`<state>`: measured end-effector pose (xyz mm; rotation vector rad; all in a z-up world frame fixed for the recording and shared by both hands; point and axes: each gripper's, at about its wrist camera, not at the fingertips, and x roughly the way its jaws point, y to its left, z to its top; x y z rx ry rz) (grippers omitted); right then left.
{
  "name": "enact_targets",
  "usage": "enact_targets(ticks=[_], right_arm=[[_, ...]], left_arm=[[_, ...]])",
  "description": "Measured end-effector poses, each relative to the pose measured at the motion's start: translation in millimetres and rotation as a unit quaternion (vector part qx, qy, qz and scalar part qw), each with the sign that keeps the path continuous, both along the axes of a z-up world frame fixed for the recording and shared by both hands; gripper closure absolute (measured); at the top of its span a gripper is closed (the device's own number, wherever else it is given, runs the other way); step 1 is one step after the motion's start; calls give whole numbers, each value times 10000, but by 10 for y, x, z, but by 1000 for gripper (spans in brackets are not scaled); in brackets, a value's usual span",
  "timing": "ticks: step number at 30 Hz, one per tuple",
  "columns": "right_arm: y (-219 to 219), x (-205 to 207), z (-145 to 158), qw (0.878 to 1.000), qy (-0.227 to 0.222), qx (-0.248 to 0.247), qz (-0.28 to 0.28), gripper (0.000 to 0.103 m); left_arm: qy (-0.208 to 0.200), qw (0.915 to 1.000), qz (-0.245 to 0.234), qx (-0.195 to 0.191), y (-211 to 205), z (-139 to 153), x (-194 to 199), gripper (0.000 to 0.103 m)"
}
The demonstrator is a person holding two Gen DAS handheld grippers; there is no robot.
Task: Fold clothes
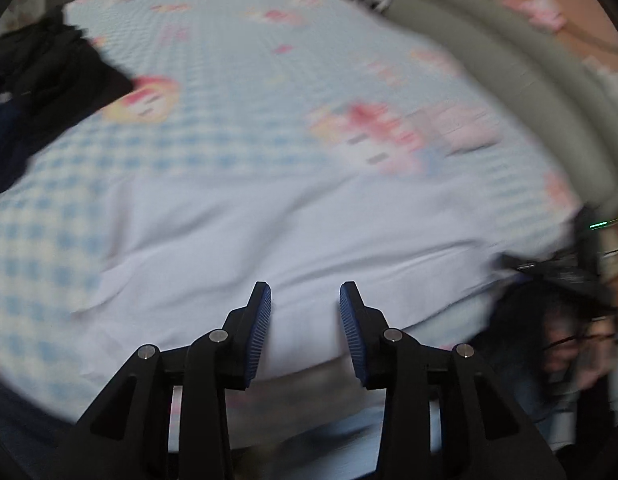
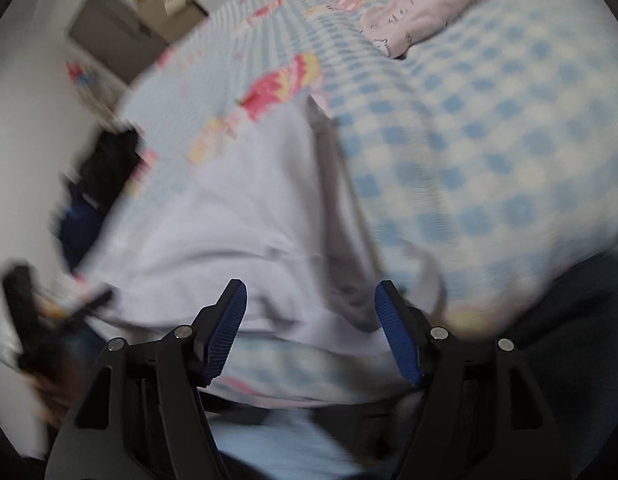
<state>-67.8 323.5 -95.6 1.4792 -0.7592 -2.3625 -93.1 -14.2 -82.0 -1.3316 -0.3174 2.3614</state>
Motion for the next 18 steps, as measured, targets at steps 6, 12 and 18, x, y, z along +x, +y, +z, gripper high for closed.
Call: enact_targets(ticks=[6,12,18], right_arm=[[-11,-103,-240,9993,-163,-302,-148,33],[-172,-139,-173,9999,61,142,-14,68],[-424,-133,531,9913,1131,185,640,83]], left_arm=[[-290,9979,-522,267,608,-250,-186,66],[-524,9969,-525,-243,787,-537,-211,67],[-669,9964,-527,-23,676,-523,-241,67]])
